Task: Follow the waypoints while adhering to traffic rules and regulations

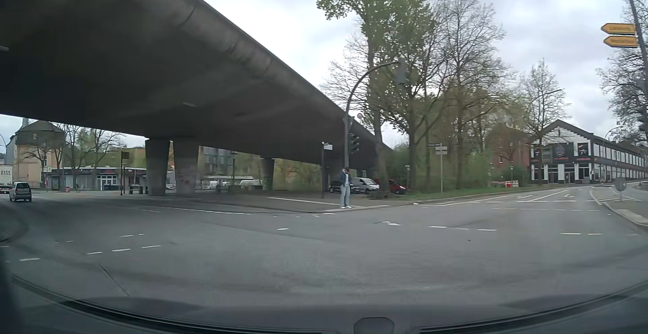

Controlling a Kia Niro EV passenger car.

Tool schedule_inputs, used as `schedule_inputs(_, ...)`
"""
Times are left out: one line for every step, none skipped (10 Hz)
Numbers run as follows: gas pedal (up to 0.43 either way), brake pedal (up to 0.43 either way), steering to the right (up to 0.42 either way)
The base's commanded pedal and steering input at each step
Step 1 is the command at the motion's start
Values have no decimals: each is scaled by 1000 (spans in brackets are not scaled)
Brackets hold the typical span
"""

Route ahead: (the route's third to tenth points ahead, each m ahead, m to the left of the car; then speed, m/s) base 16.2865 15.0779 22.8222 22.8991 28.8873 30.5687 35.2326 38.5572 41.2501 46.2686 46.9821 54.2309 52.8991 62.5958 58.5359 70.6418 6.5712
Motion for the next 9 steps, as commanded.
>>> schedule_inputs(169, 0, -254)
schedule_inputs(177, 0, -254)
schedule_inputs(177, 0, -254)
schedule_inputs(189, 0, -254)
schedule_inputs(189, 0, -254)
schedule_inputs(189, 0, -255)
schedule_inputs(209, 0, -255)
schedule_inputs(209, 0, -253)
schedule_inputs(209, 0, -249)
